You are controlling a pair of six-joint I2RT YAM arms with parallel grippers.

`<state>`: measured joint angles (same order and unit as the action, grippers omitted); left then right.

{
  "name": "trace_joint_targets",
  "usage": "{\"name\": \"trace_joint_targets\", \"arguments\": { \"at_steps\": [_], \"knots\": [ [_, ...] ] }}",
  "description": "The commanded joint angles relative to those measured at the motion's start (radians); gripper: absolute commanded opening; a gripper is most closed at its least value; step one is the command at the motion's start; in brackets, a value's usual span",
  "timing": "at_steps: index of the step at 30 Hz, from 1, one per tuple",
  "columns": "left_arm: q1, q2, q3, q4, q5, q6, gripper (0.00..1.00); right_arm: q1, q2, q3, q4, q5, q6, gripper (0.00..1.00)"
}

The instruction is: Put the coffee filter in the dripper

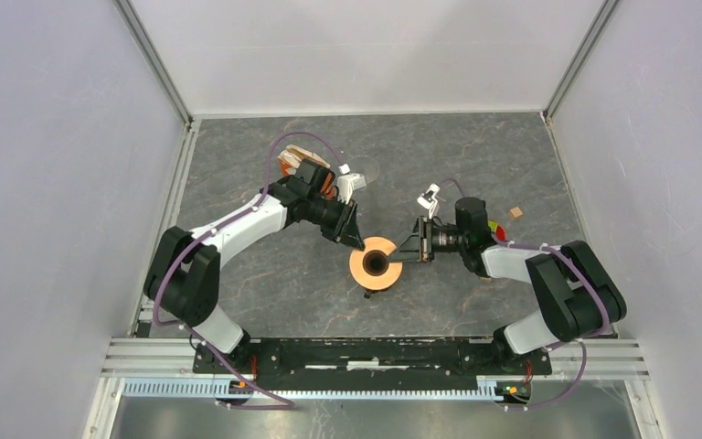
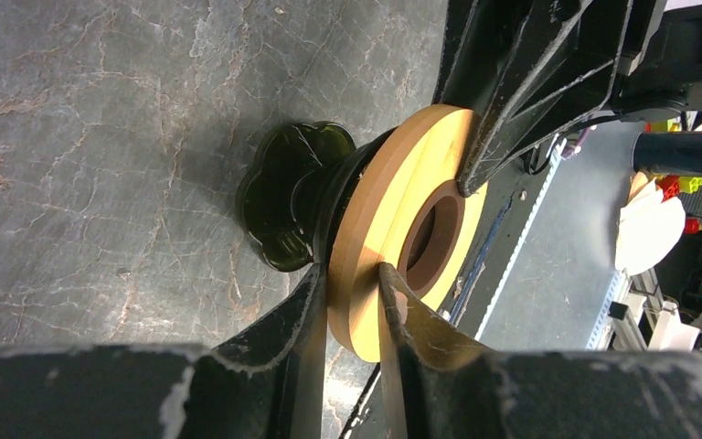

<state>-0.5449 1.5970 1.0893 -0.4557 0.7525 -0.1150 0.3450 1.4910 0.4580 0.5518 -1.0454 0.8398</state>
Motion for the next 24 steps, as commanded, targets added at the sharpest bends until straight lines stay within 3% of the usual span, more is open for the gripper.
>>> {"name": "trace_joint_targets", "arguments": {
  "at_steps": [1, 24],
  "knots": [
    [0.003, 0.017, 0.08, -0.049, -0.008, 0.013, 0.02, -0.004, 0.021, 0.039, -0.047, 0.035, -0.039, 0.3],
    [0.003, 0.073, 0.112, -0.068, -0.061, 0.025, 0.02, -0.025, 0.021, 0.13, -0.094, -0.017, -0.086, 0.48]
  ]
}}
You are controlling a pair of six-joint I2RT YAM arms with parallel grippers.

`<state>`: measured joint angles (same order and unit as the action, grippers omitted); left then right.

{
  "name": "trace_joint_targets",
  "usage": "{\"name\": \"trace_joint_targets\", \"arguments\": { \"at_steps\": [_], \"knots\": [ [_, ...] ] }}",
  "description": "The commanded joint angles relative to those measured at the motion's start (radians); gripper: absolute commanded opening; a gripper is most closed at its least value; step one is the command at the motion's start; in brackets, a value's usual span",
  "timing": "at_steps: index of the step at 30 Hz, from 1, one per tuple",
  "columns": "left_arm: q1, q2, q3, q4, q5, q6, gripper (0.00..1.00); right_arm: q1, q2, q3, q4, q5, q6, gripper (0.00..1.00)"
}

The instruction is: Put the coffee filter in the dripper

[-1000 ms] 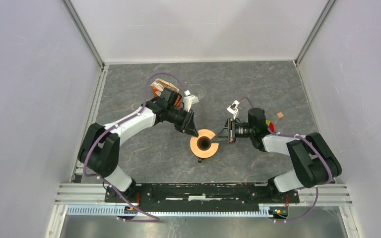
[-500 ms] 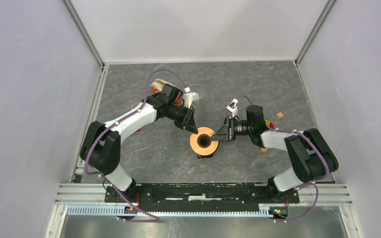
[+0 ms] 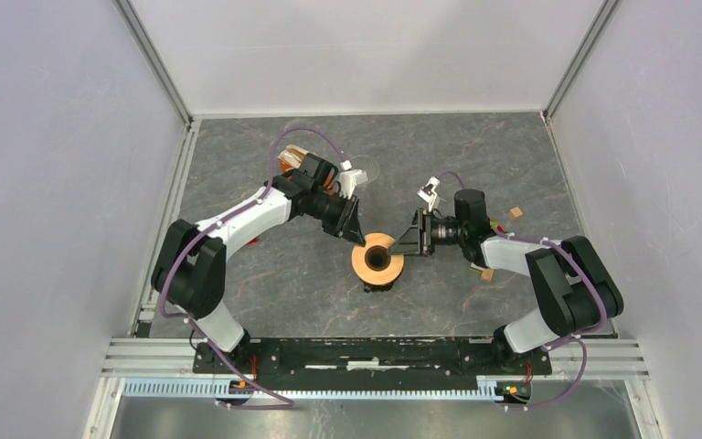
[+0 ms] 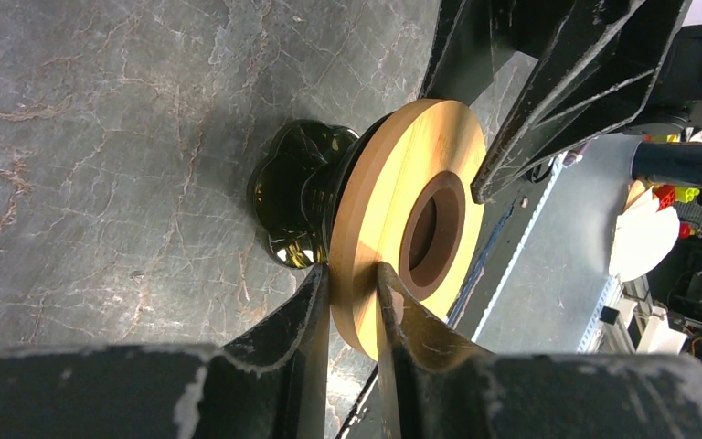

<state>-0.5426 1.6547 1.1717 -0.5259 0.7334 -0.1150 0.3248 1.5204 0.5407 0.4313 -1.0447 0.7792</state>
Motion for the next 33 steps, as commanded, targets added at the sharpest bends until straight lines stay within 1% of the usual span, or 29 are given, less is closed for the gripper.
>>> {"name": "trace_joint_targets", "arguments": {
  "at_steps": [1, 6, 13, 18, 21, 27, 31, 33],
  "knots": [
    [0.0, 0.014, 0.029, 0.002, -0.043, 0.025, 0.02, -0.004, -0.01, 0.049, 0.022, -0.018, -0.031, 0.49],
    [0.001, 0.018, 0.032, 0.003, -0.046, 0.025, 0.02, -0.006, -0.026, 0.075, -0.016, -0.023, -0.067, 0.51],
    [0.001, 0.027, 0.032, 0.001, -0.045, 0.025, 0.02, -0.01, -0.044, 0.112, -0.128, 0.006, -0.168, 0.53],
    [0.001, 0.029, 0.029, 0.001, -0.042, 0.025, 0.02, -0.01, -0.044, 0.15, -0.24, 0.046, -0.255, 0.53],
    [0.002, 0.029, 0.028, -0.005, -0.043, 0.028, 0.02, -0.011, -0.04, 0.158, -0.277, 0.068, -0.278, 0.54],
    [0.002, 0.026, 0.028, -0.004, -0.05, 0.032, 0.02, -0.01, -0.02, 0.196, -0.355, 0.095, -0.341, 0.62],
    [0.002, 0.028, 0.029, -0.005, -0.053, 0.036, 0.02, -0.01, -0.016, 0.207, -0.374, 0.1, -0.365, 0.64],
    [0.001, 0.028, 0.031, -0.005, -0.062, 0.039, 0.02, -0.012, -0.01, 0.225, -0.404, 0.099, -0.396, 0.69]
  ]
}}
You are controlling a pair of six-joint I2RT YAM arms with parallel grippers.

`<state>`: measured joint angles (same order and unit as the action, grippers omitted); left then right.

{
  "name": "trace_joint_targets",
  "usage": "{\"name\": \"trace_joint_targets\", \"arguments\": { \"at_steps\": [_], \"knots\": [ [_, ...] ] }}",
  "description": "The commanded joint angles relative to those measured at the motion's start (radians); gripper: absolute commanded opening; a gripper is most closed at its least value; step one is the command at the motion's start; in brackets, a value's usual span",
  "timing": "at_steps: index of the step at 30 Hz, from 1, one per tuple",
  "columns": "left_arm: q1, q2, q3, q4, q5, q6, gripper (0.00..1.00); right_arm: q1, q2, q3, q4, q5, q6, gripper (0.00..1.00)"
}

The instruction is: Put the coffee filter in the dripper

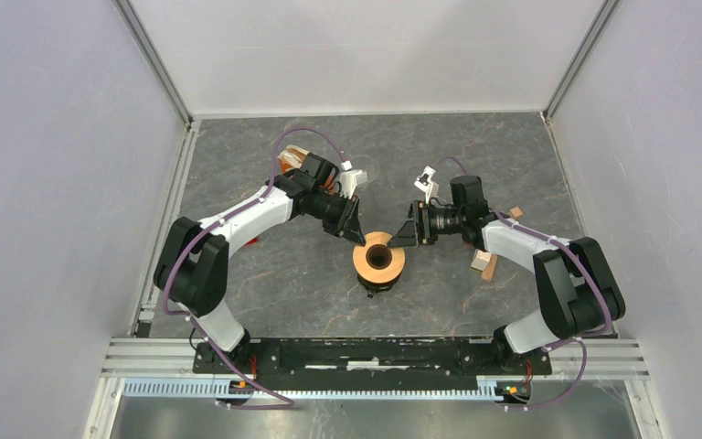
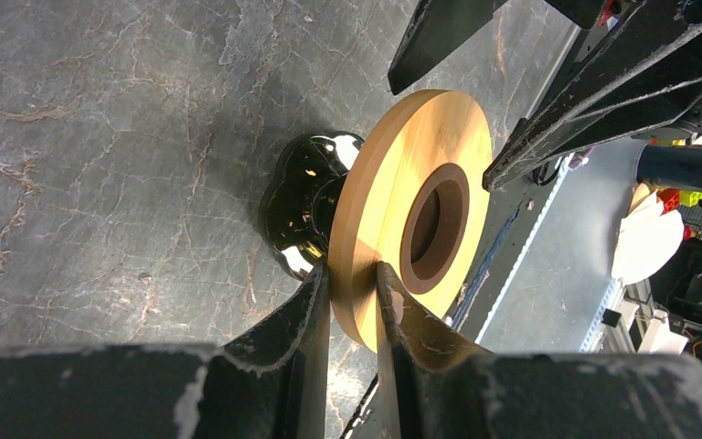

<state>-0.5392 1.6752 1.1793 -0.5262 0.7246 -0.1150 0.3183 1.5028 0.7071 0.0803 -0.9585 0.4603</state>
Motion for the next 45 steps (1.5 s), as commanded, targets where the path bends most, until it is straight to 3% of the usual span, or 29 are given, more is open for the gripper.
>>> {"name": "trace_joint_targets", "arguments": {
  "at_steps": [1, 5, 12, 20, 25, 32, 45],
  "knots": [
    [-0.002, 0.01, 0.023, -0.004, -0.057, 0.041, 0.02, -0.005, 0.012, 0.077, -0.076, 0.01, -0.104, 0.71],
    [-0.001, 0.014, 0.029, -0.005, -0.065, 0.046, 0.02, -0.004, 0.019, 0.141, -0.203, -0.008, -0.242, 0.8],
    [-0.001, 0.021, 0.048, -0.018, -0.067, 0.058, 0.05, -0.005, -0.035, 0.152, -0.326, -0.01, -0.513, 0.86],
    [-0.001, 0.015, 0.045, -0.02, -0.076, 0.071, 0.07, -0.006, -0.158, 0.114, -0.484, 0.053, -0.953, 0.91],
    [-0.001, 0.013, 0.048, -0.021, -0.077, 0.069, 0.09, 0.008, -0.263, 0.036, -0.482, 0.092, -1.099, 0.95],
    [-0.001, 0.008, 0.046, -0.022, -0.091, 0.069, 0.09, 0.08, -0.33, -0.084, -0.367, 0.227, -1.111, 0.98],
    [0.001, -0.001, 0.038, -0.02, -0.097, 0.075, 0.09, 0.211, -0.305, -0.186, -0.024, 0.341, -0.884, 0.97]
  ]
}}
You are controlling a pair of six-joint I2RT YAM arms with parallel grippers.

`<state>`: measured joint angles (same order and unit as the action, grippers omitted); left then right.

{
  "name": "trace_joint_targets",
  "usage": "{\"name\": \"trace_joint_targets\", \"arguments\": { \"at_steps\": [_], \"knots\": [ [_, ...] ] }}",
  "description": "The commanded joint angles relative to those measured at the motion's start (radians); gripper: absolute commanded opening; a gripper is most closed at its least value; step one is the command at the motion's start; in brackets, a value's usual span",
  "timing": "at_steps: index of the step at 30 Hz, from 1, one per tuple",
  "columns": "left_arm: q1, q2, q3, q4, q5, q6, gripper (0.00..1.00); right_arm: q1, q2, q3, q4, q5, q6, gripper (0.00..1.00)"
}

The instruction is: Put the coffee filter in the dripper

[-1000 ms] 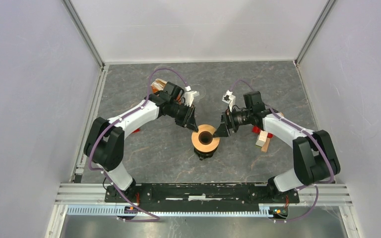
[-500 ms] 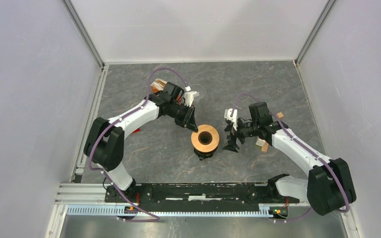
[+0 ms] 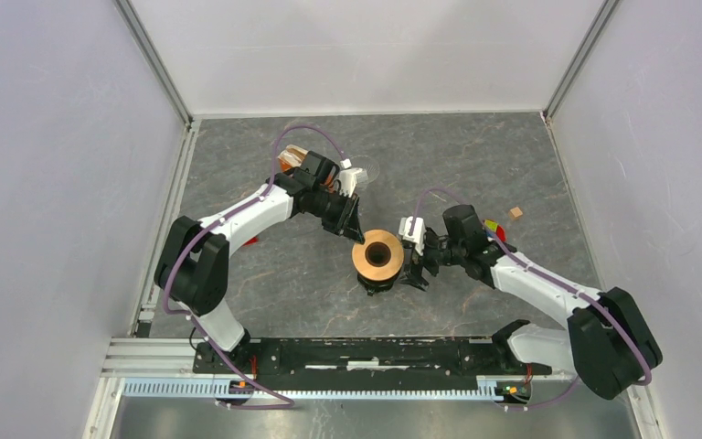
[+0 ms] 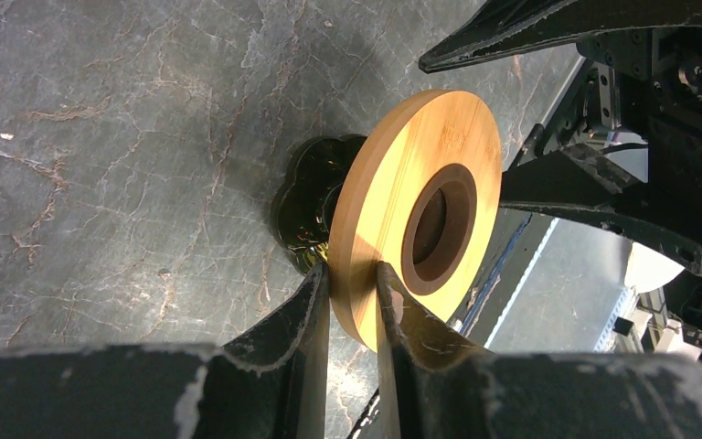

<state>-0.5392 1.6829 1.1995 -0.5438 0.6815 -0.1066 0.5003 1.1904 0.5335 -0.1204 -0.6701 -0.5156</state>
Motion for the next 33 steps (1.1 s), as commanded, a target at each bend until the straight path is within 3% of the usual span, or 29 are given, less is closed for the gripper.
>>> {"name": "trace_joint_targets", "arguments": {
  "at_steps": [1, 21, 27, 33],
  "knots": [
    [0.001, -0.009, 0.016, -0.003, -0.056, 0.067, 0.09, 0.037, 0.012, -0.014, 0.194, 0.057, 0.106, 0.97],
    [0.001, -0.029, -0.018, -0.019, -0.056, 0.093, 0.2, 0.067, 0.022, -0.012, 0.251, 0.191, 0.188, 0.95],
    [0.001, -0.045, -0.024, -0.019, -0.059, 0.093, 0.21, 0.067, 0.023, 0.005, 0.236, 0.154, 0.185, 0.95],
    [0.002, -0.051, -0.009, -0.033, -0.063, 0.103, 0.29, 0.067, 0.016, 0.039, 0.157, 0.061, 0.106, 0.96]
  ]
}}
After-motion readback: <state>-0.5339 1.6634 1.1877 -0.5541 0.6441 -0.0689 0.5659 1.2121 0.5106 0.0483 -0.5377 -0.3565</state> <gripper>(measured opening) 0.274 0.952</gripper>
